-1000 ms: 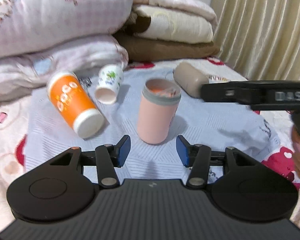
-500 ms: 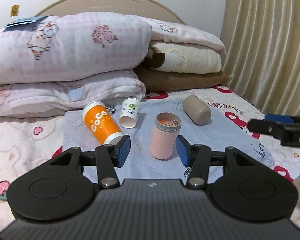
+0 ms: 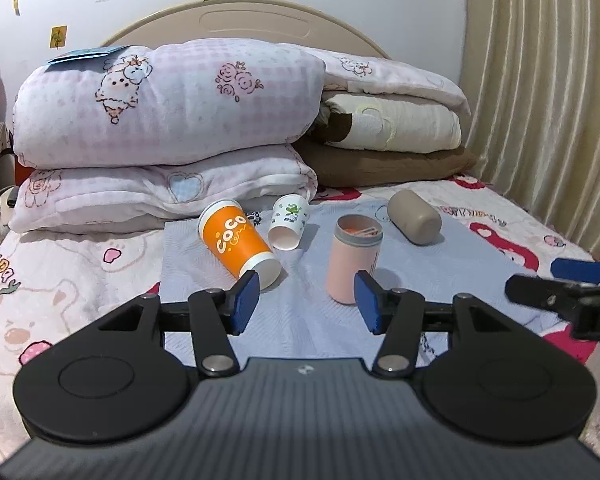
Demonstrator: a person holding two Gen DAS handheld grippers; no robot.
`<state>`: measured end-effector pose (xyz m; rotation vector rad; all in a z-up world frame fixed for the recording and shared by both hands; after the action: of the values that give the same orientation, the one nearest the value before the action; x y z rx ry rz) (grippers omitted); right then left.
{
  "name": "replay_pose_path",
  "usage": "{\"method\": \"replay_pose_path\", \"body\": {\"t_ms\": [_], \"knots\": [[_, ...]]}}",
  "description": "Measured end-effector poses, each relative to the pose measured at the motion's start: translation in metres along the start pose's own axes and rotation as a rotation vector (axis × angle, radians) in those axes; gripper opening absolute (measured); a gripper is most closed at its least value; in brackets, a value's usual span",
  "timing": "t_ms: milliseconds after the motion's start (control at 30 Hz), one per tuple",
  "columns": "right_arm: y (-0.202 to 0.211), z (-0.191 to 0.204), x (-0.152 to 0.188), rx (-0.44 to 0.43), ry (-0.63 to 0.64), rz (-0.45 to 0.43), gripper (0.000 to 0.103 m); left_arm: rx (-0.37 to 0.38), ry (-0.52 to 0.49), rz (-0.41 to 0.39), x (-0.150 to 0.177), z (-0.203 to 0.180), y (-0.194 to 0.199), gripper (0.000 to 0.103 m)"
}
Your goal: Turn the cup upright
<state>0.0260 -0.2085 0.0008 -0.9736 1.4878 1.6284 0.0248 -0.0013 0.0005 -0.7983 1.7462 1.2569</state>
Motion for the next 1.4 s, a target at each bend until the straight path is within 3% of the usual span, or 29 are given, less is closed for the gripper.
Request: {"method": "replay_pose_path", "body": {"t_ms": [167, 233, 267, 733, 1067, 1400], "knots": [[-0.002, -0.002, 0.01, 0.101, -0.014, -0.021, 0.101, 0.017, 0.015, -0.007, 0.005, 0.001, 0.0, 0.069], [0.0, -0.001, 0.008, 0.103, -0.01, -0.056, 0.102, 0.018, 0.014, -0.01, 0.007, 0.0, -0.001, 0.088], [0.001, -0.001, 0.007, 0.105, -0.011, -0.064, 0.103, 0.015, 0.016, -0.01, 0.007, 0.001, -0.001, 0.09], [-0.007, -0.001, 0.009, 0.149, 0.006, -0.051, 0.103, -0.004, 0.032, 0.017, 0.011, 0.007, -0.006, 0.101], [-0.003, 0.007, 0.009, 0.167, 0.072, -0.074, 0.103, -0.04, 0.053, 0.069, 0.013, 0.014, -0.011, 0.103], [-0.006, -0.001, 0.009, 0.178, 0.028, -0.044, 0.103, -0.064, 0.044, 0.128, 0.018, 0.018, -0.015, 0.103]]}}
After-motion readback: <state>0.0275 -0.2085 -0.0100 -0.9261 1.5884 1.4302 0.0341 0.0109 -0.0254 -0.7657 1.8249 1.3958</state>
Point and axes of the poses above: each gripper's, at about its wrist camera, not at the fingertips, and y roughly against the way its jaws point, z to its left, x to its underside, the point moved 7 cm from there along -y, roughly the way its jaws point, and after that the axes turned 9 degrees about x, right-handed, at the moved point
